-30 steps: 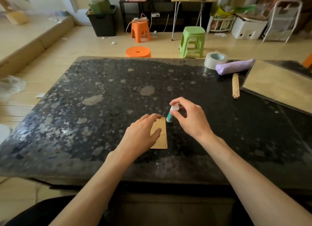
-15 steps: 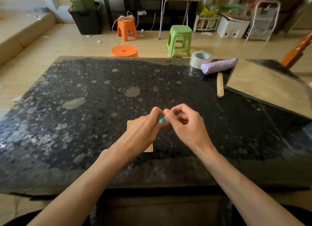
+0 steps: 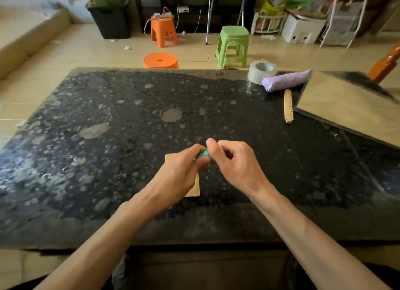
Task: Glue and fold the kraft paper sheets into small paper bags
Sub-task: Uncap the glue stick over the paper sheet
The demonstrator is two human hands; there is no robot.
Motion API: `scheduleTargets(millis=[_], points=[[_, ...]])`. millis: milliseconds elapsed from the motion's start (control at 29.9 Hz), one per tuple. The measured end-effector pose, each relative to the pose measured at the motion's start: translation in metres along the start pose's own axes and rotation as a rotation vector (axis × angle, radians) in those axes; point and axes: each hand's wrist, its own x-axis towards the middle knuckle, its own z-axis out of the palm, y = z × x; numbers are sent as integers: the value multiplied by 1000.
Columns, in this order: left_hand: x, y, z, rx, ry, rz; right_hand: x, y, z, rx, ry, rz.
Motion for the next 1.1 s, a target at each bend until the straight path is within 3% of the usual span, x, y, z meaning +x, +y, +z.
scheduleTargets(millis=[267,501,668,1102], points=[[-3,-1,-8,-224,-107,-5,-4,-5,-15,-32,-148,-86],[-2,3,14,-117,118,-26,-4,-5,2,9,50,115],[1,0,19,-69,140,27,1,-9,0,125,81,157],[4,-1,-2,-210,-178,21,0,2,-2,105,0,4]])
